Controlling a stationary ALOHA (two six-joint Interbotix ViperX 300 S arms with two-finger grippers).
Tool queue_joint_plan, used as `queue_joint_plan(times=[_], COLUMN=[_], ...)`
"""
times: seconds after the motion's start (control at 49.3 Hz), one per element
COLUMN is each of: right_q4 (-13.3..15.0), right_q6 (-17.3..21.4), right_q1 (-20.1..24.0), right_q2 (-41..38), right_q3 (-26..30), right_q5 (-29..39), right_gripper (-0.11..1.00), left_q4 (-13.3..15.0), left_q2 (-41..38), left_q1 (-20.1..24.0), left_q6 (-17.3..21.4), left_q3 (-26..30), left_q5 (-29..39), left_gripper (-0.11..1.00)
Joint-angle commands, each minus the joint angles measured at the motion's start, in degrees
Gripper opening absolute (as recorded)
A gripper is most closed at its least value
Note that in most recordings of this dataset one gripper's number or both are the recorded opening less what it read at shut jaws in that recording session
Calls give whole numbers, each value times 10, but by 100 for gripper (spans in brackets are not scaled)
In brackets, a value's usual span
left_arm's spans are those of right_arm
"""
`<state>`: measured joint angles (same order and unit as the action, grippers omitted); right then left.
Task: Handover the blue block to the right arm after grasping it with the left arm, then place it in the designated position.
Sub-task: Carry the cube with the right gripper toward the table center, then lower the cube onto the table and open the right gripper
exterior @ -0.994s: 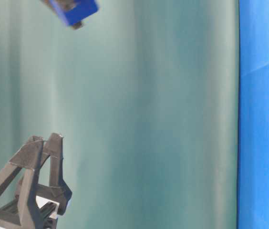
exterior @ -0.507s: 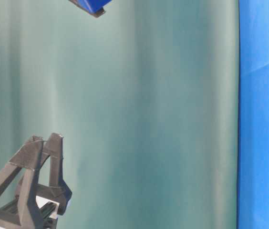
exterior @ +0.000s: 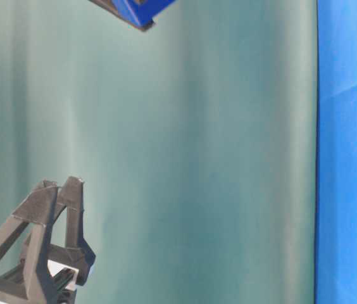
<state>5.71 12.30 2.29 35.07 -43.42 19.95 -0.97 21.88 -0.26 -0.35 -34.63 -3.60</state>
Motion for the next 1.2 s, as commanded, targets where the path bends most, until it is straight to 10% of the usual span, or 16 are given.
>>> queue_joint_plan(times=[0.0, 0.588, 1.176], right_q4=[1, -7, -80], right_q6=[1, 30, 34], right_q1=[1, -12, -24], right_q2=[-13, -223, -407], right_q3=[-1, -18, -17], right_q5=[-30, -237, -420], right_gripper=[52, 52, 52], left_q4=[0, 0, 0], left_q2=[11, 11, 11], left_q1=[-1, -1, -1], left_q6=[1, 1, 1], left_q3=[8, 7, 5], left_q5=[-4, -4, -2], left_gripper=[92, 92, 92])
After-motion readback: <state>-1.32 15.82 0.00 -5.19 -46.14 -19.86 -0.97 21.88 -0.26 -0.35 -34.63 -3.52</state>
